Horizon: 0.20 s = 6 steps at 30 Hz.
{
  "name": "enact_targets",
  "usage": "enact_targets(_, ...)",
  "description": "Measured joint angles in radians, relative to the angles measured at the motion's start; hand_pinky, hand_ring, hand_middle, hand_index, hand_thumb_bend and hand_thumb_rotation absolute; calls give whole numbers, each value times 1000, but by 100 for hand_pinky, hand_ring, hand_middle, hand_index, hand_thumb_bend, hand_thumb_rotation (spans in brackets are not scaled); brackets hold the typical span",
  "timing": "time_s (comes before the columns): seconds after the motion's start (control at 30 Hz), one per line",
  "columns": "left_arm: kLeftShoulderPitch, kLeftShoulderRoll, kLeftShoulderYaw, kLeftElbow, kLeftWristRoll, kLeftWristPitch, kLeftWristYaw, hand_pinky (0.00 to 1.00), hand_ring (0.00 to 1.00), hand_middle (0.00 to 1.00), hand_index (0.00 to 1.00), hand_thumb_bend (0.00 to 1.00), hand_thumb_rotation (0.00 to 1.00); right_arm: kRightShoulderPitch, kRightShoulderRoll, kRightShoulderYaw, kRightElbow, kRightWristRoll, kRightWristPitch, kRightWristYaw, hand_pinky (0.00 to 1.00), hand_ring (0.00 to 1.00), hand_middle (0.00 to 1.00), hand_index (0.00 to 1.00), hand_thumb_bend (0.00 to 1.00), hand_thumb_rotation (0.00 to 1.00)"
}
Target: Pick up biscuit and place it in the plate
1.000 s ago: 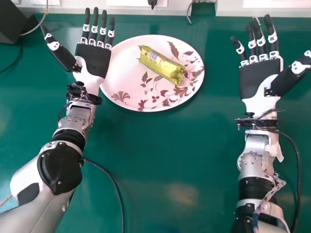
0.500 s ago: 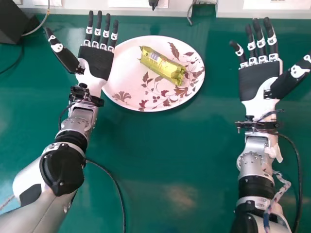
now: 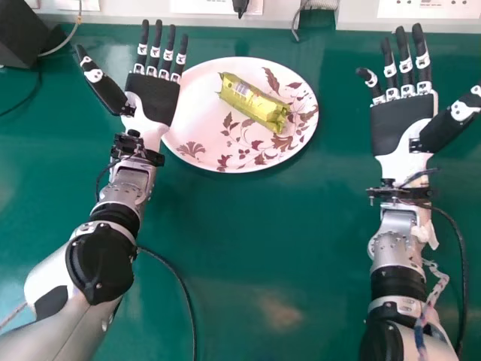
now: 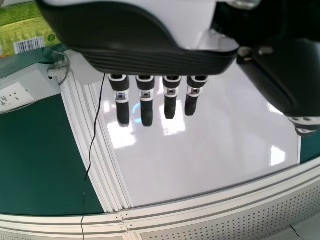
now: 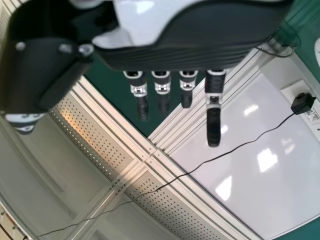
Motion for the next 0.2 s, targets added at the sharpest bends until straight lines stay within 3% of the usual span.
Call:
enact_targets(0.13,0,0,0,0,0,2,-1,84,92,100,100,100,63,-4,-4,-5,11,0,-5,7,53,82,100,98,100,35)
enact_targets(0.2,0,-1,0,0,0,4,-4,86,93,100,100,100,63,-6,-6,-7,13,0,-5,7,54,83,100,98,100,35)
